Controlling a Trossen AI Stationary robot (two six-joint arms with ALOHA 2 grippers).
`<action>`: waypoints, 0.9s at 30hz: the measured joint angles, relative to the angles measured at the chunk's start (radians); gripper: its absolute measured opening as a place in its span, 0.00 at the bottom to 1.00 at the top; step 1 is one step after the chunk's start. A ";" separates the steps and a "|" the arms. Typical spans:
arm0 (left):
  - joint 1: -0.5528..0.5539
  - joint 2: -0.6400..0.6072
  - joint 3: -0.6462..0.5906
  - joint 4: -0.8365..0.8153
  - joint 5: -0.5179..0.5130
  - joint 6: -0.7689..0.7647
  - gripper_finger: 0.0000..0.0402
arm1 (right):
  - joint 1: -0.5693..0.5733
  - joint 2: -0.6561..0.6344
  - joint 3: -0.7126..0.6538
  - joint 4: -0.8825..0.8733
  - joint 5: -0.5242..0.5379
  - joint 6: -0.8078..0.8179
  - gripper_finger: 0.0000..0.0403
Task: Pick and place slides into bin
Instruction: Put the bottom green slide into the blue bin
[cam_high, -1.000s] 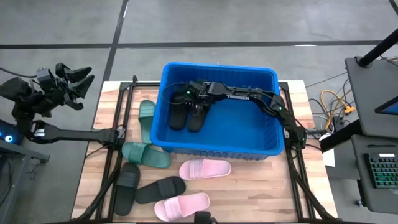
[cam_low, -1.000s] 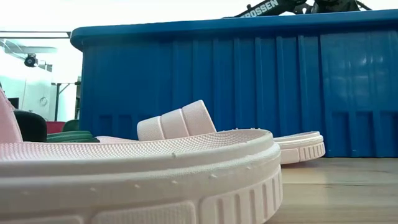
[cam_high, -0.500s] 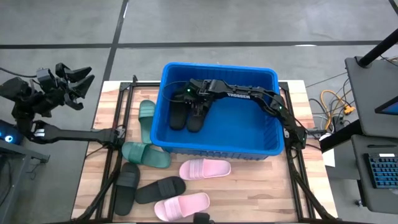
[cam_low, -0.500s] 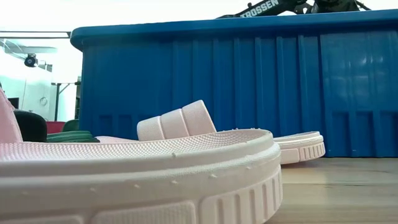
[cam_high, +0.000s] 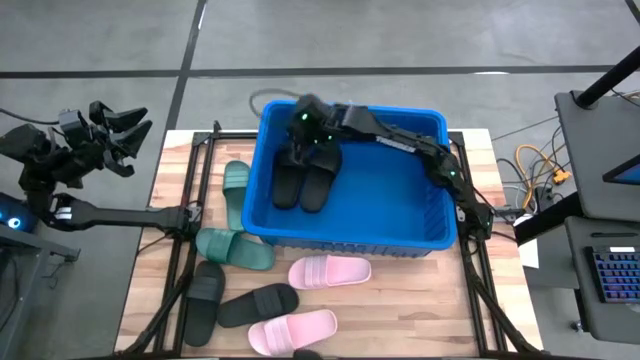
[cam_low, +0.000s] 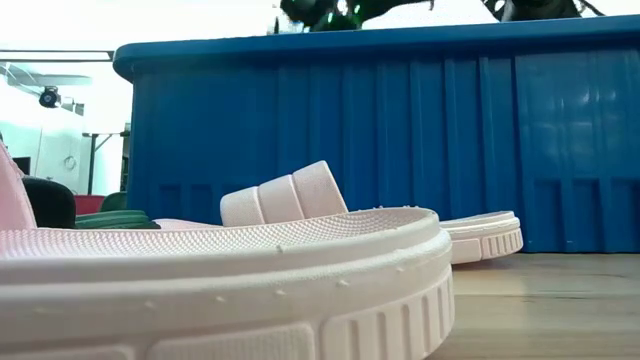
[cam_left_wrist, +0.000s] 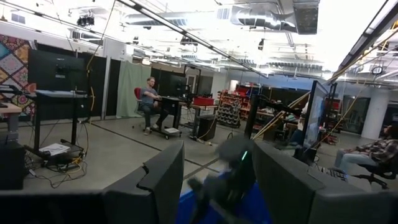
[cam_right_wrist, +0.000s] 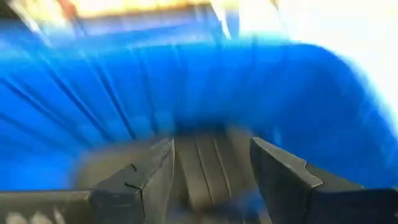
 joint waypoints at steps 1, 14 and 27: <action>0.000 0.000 0.000 0.000 0.000 0.001 0.44 | 0.002 -0.045 -0.033 0.094 -0.046 0.014 0.50; 0.000 0.000 0.000 -0.002 0.000 0.010 0.44 | 0.037 -0.504 -0.269 0.395 -0.160 0.115 0.50; 0.000 -0.002 -0.056 -0.008 -0.001 0.007 0.44 | 0.183 -0.956 -0.881 0.583 0.178 0.124 0.50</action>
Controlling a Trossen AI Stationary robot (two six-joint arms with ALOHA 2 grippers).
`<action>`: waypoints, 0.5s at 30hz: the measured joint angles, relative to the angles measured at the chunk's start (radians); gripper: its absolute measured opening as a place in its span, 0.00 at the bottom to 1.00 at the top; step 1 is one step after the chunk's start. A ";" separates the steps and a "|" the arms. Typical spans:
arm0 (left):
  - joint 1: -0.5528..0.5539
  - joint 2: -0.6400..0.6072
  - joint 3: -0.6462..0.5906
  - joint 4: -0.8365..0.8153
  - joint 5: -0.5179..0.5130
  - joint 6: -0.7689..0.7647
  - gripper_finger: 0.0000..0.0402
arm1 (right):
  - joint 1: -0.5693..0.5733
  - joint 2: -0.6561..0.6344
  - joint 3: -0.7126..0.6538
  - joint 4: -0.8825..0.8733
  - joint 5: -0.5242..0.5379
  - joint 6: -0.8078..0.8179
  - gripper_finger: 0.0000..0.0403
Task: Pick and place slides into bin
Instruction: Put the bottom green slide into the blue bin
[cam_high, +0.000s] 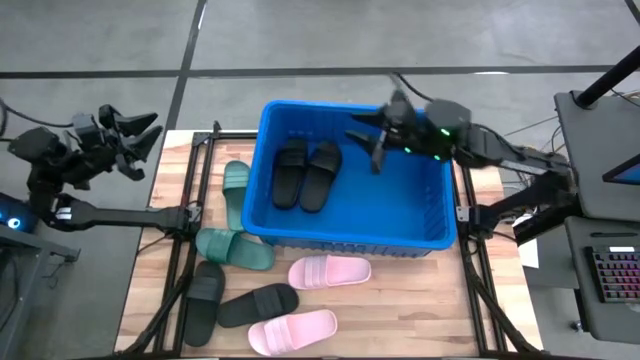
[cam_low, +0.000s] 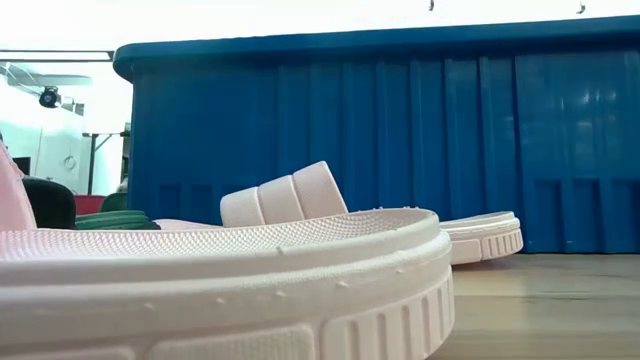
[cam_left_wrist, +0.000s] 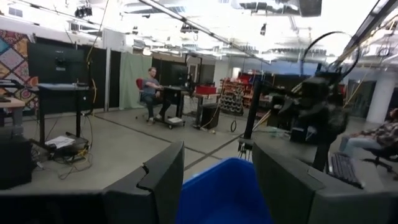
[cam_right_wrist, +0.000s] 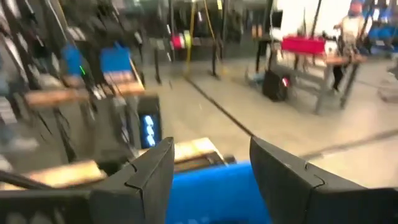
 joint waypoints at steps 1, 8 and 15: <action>0.000 0.000 -0.011 0.000 -0.003 0.000 0.44 | 0.004 -0.038 -0.062 0.067 0.000 0.012 0.50; 0.000 0.013 -0.058 0.011 -0.033 -0.001 0.44 | 0.011 -0.261 -0.473 0.486 0.001 0.113 0.50; 0.000 0.033 -0.088 0.069 -0.035 -0.006 0.44 | 0.022 -0.449 -0.743 0.679 -0.003 0.147 0.50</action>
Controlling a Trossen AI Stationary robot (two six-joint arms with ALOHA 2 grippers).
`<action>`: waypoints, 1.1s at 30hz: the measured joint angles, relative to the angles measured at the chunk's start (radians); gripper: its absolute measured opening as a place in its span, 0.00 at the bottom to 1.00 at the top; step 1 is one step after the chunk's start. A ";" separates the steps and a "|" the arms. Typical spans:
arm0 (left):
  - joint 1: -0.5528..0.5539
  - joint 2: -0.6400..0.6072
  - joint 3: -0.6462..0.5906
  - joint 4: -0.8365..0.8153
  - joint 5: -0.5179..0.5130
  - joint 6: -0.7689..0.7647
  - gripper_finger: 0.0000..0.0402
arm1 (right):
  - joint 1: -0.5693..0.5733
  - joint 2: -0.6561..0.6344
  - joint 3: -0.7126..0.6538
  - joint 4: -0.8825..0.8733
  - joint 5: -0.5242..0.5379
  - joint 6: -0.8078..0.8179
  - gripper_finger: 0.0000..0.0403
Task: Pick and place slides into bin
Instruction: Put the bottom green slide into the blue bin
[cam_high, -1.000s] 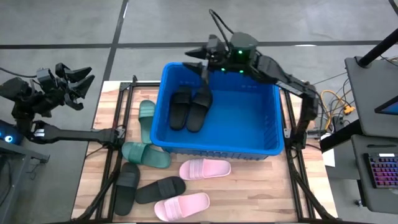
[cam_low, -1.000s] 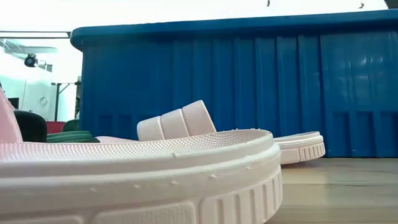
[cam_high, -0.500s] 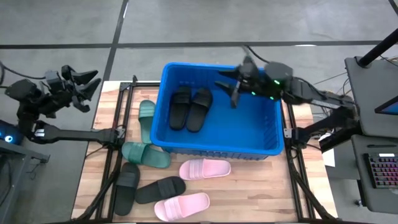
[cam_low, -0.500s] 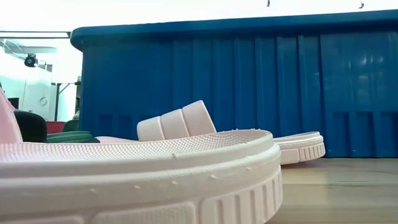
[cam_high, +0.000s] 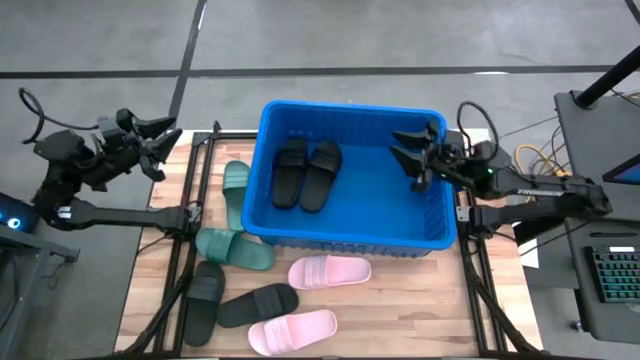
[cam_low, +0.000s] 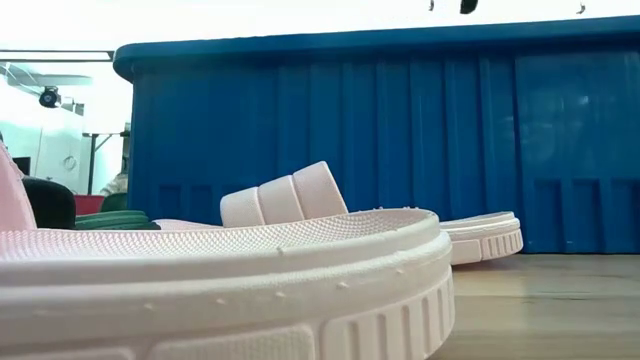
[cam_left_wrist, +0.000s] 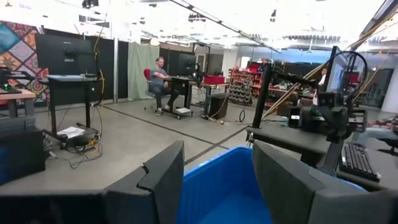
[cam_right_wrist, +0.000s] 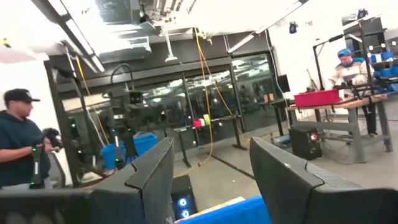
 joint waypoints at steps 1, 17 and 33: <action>0.000 0.002 -0.001 0.000 0.000 0.000 0.44 | 0.001 -0.033 -0.030 0.003 0.001 0.004 0.50; 0.000 0.111 -0.002 -0.009 0.035 -0.172 0.44 | 0.002 -0.377 -0.306 0.015 -0.022 0.125 0.50; 0.000 0.181 -0.002 -0.274 0.557 -0.601 0.44 | 0.001 -0.386 -0.313 0.015 -0.022 0.119 0.50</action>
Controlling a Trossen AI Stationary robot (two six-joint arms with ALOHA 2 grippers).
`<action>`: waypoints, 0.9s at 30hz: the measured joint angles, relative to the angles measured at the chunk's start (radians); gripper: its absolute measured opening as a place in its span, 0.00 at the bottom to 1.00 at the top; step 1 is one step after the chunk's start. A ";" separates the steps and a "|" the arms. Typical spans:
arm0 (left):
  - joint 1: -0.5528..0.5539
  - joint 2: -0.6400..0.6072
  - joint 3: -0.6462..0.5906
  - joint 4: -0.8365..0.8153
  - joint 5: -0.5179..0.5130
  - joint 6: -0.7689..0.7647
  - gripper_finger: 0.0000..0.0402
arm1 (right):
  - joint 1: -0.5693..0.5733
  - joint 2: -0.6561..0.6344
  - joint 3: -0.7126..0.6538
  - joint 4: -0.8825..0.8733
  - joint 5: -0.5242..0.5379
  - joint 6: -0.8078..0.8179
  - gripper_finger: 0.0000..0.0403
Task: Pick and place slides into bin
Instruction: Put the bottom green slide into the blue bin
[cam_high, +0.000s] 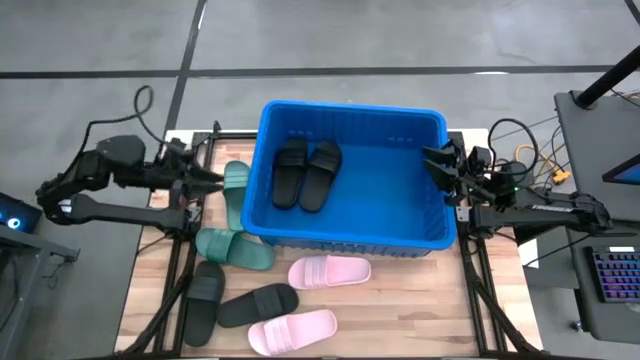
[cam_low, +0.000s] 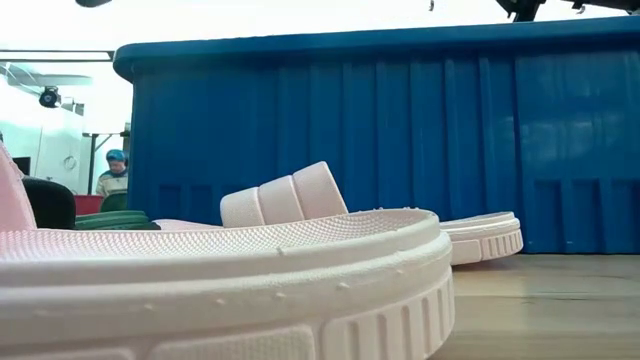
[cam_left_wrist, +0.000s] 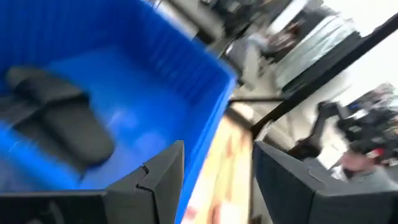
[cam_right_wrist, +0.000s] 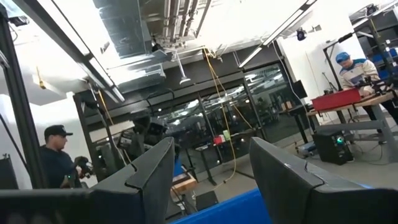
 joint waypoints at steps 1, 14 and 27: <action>0.000 0.002 0.000 -0.039 -0.009 -0.001 0.44 | 0.000 0.000 0.000 -0.001 0.000 0.000 0.50; 0.000 0.030 0.000 -0.321 -0.191 -0.055 0.44 | 0.000 -0.001 0.001 -0.032 0.000 0.026 0.50; -0.001 0.148 -0.002 -0.629 0.007 -0.245 0.44 | 0.000 -0.001 0.002 -0.067 0.000 0.025 0.50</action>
